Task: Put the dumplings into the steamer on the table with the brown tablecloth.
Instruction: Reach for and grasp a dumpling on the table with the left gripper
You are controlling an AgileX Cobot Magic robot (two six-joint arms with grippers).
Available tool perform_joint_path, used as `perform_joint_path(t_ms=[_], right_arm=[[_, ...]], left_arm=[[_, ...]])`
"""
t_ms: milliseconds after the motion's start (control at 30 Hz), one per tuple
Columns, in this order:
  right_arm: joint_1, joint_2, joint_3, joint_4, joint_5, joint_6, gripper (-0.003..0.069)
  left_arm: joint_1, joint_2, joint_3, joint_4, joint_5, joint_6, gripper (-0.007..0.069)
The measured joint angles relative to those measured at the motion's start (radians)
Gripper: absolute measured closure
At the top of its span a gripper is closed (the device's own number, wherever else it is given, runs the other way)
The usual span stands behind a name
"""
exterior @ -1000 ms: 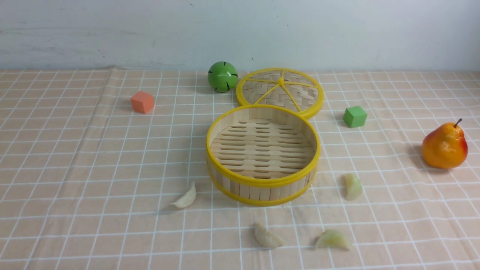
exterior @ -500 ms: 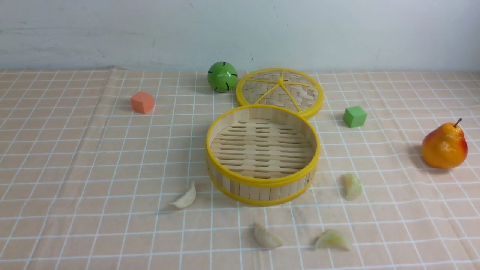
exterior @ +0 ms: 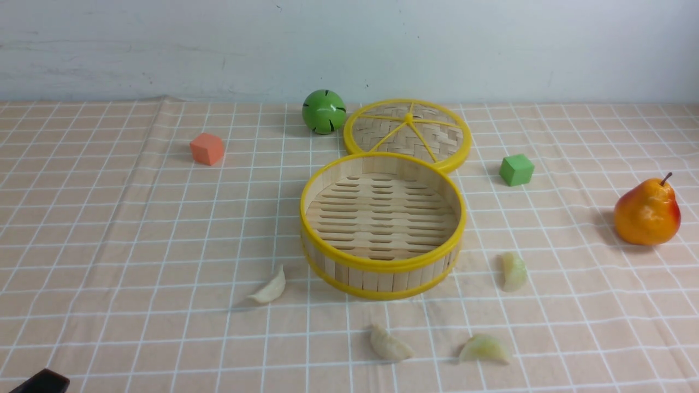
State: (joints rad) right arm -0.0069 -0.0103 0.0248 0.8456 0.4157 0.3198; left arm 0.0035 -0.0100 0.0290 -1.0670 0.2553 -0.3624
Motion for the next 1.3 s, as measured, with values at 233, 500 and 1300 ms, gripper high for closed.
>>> perform_joint_path(t_ms=[233, 500, 1300], right_arm=[[0.0, 0.0, 0.0, 0.119, -0.017, -0.09, 0.042], [0.0, 0.0, -0.039, 0.151, -0.02, -0.391, 0.0424], [0.425, 1.108, -0.855, -0.457, 0.649, -0.718, 0.0664]], left_arm=[[0.0, 0.0, 0.0, -0.113, -0.019, 0.031, 0.0386], [0.0, 0.007, -0.169, -0.072, 0.11, 0.409, 0.0438], [-0.402, 1.259, -1.08, 1.005, 0.805, 0.444, 0.0638]])
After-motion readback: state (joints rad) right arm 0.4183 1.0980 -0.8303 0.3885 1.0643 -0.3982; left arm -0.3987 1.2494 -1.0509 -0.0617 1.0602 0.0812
